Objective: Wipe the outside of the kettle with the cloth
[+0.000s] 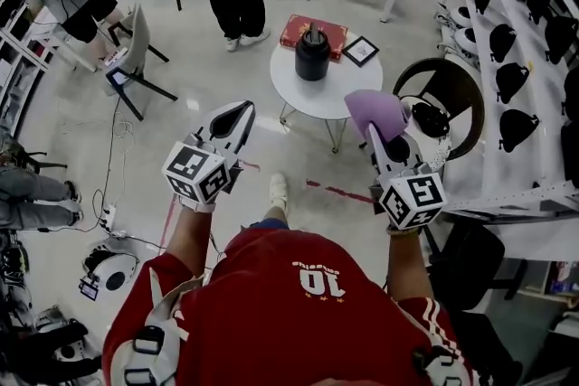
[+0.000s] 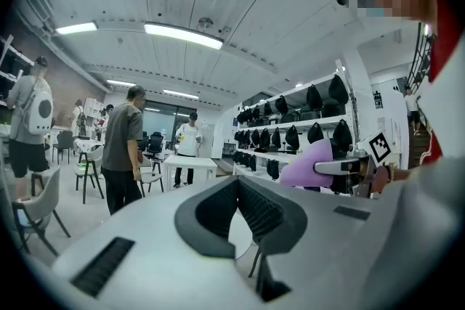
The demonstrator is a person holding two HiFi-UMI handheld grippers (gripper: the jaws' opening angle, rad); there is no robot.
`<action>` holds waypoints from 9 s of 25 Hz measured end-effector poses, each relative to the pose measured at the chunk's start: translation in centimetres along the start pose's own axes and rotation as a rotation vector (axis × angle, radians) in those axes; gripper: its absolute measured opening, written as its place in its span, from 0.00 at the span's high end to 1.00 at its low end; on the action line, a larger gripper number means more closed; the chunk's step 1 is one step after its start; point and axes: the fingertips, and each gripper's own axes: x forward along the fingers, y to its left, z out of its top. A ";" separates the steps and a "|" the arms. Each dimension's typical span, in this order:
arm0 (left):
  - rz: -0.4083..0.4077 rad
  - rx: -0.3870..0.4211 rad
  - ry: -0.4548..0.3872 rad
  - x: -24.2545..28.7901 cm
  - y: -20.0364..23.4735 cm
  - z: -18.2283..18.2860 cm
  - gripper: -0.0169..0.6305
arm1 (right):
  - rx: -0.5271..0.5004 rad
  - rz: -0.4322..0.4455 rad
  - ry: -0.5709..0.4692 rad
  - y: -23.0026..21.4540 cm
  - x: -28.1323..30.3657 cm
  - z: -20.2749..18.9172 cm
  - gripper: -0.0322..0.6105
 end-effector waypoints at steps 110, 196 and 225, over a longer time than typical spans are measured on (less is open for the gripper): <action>0.174 -0.134 0.062 11.3 30.8 -3.0 0.96 | 0.007 -0.065 0.371 -9.6 45.0 -15.4 0.86; 0.370 -0.126 0.083 24.8 21.6 -4.0 0.96 | -0.064 0.173 0.482 -25.7 45.2 -19.4 0.86; 0.200 -0.141 0.096 24.0 21.9 -4.6 0.96 | -0.081 0.150 0.664 -21.9 38.8 -26.3 0.86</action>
